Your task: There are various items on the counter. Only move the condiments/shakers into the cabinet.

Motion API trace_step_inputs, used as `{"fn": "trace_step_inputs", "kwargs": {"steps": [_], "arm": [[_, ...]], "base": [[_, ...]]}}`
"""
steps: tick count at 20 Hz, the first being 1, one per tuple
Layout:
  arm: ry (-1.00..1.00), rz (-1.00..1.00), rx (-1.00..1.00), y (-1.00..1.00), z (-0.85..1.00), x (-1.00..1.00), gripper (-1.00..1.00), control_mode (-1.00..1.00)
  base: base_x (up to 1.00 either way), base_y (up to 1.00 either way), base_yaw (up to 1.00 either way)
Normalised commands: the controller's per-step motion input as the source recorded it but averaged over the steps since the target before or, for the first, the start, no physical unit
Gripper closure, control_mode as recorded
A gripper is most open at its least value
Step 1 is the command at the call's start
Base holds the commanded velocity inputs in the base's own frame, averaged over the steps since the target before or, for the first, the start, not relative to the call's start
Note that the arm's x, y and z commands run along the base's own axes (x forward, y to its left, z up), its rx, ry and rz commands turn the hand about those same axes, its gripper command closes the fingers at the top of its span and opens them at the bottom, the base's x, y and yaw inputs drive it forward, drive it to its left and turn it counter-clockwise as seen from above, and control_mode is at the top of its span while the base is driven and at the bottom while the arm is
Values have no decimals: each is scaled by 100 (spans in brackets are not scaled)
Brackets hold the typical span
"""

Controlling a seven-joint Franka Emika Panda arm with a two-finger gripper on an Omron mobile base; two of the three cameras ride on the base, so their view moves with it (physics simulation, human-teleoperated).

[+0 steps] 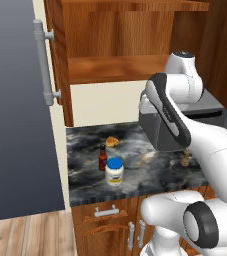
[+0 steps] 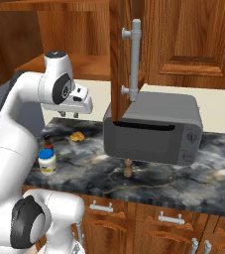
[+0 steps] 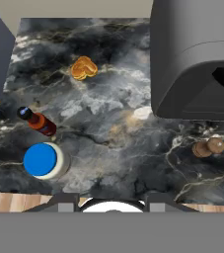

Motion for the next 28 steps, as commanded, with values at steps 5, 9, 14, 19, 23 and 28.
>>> {"fn": "trace_step_inputs", "kwargs": {"steps": [5, 9, 14, 19, 23, 28], "arm": [[-2, 0, 0, 0, 0, -15, -100, -100], [-2, 0, -6, 52, -18, -71, -100, -100], [-5, 3, -6, 65, -17, -64, -100, -100], [1, 5, -1, 1, -27, -12, -100, -100], [0, 1, 12, -9, -38, -5, -100, -100], [0, 8, 25, -13, -31, -25, -100, -100]], "base": [[0, 0, 0], [0, 0, 0], [0, 0, 0], [0, 0, 0], [0, 0, 0], [0, 0, 0]]}}
